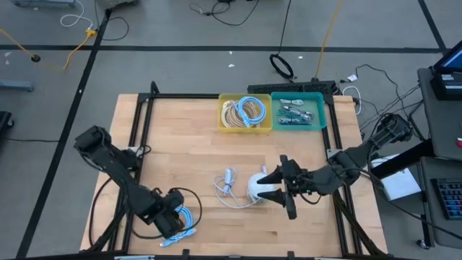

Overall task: Pick & Place USB Port
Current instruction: Put the blue HDMI cable into the yellow bin

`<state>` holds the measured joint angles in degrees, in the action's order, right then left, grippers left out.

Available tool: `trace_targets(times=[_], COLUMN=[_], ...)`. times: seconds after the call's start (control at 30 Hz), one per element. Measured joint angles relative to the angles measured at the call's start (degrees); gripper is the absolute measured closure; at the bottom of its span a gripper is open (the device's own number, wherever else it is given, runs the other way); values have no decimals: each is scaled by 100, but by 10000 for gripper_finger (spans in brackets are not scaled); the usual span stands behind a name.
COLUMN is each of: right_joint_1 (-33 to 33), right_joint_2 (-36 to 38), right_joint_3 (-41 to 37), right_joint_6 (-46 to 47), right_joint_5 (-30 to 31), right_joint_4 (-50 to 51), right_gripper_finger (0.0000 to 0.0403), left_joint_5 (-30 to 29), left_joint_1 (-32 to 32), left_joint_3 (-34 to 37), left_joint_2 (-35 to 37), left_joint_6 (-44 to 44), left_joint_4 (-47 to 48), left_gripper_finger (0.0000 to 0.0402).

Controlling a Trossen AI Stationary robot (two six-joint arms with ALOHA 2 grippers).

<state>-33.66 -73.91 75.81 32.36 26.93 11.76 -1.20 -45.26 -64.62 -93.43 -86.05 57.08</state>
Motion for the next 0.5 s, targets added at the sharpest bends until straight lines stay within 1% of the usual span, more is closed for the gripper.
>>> trace_targets(times=[0.07, 0.13, 0.2, 0.27, 0.4, 0.47, 0.5], right_joint_1=[-36, -92, -156, -221, -323, -381, -411], right_joint_2=[0, 0, 0, 0, 0, 0, -2], right_joint_3=[0, 0, 0, 0, 0, 0, 0], right_joint_6=[1, 8, 44, 63, 145, 155, 155], right_joint_5=[1, 3, 1, -1, 0, 1, 1], right_joint_4=[-24, -41, -41, -38, -38, -38, -41], right_gripper_finger=[213, 213, 213, 213, 213, 213, 213], left_joint_5=[167, 316, 422, 431, 549, 711, 811], left_joint_1=[32, 62, 66, 66, 80, 123, 150], left_joint_3=[2, 2, 2, 2, 14, 45, 72], left_joint_2=[-183, -363, -570, -806, -1238, -1409, -1484], left_joint_6=[34, 115, 210, 317, 529, 589, 587], left_joint_4=[34, 69, 118, 141, 104, 51, -9], left_gripper_finger=[214, 179, 155, 141, 141, 154, 168])
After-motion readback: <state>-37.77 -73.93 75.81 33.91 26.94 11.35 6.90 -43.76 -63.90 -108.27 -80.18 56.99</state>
